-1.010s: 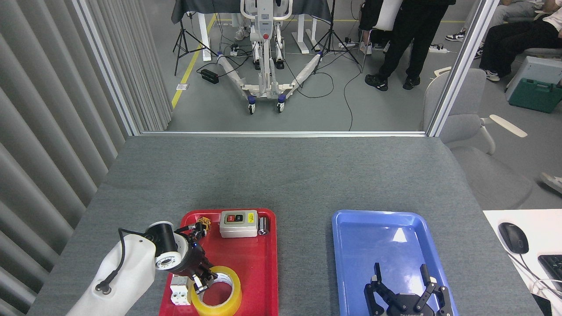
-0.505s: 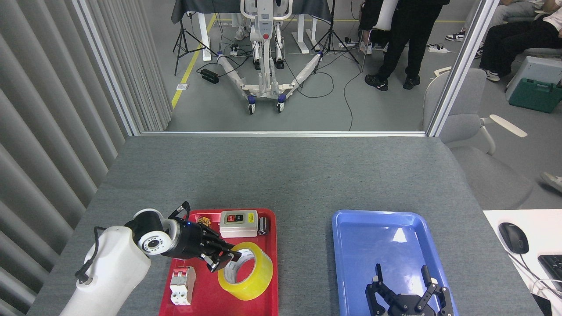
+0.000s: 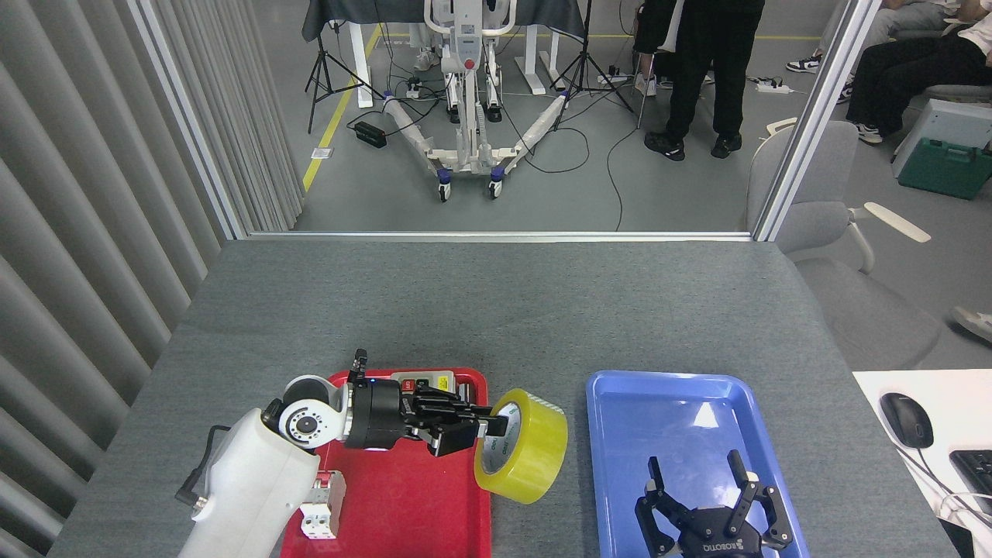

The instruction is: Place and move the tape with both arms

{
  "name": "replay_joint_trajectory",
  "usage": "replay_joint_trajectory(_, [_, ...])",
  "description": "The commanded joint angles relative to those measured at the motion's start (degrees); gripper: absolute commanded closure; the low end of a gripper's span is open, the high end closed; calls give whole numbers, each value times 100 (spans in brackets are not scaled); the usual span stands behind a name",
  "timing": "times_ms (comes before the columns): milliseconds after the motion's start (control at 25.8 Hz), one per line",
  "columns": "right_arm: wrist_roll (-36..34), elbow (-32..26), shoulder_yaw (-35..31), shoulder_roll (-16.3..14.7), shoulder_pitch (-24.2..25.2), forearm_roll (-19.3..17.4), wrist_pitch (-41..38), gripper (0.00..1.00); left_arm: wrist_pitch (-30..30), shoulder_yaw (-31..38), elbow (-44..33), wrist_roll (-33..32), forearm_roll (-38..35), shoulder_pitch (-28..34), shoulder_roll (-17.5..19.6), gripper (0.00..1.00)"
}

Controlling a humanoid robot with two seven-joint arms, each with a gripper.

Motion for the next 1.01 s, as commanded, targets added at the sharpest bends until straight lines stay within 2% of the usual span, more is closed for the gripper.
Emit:
replay_joint_trajectory(0, [-77, -17, -9, -3, 7, -8, -170, 0, -4, 21, 26, -10, 85, 12, -76, 100])
replay_joint_trajectory(233, [-86, -69, -9, 15, 16, -193, -301, 0, -4, 21, 26, -10, 94, 21, -76, 100])
replay_joint_trajectory(272, [-147, -140, -18, -3, 42, -272, -617, 0, -4, 21, 26, -10, 94, 21, -85, 100])
replay_joint_trajectory(427, [-727, -236, -457, -266, 104, -747, -3096, 0, -4, 29, 123, -19, 59, 21, -234, 100])
replay_joint_trajectory(505, [-780, -254, -510, -275, 130, -764, -3966, 0, -4, 21, 149, -28, 41, 21, -278, 100])
replay_joint_trajectory(583, [-762, -254, -475, -293, 130, -755, -4467, 0, -4, 21, 149, -28, 32, 21, -296, 100])
replay_joint_trajectory(971, [-543, -254, -88, -302, 139, -474, -4626, 0, -4, -41, 52, -28, -3, 135, -427, 100])
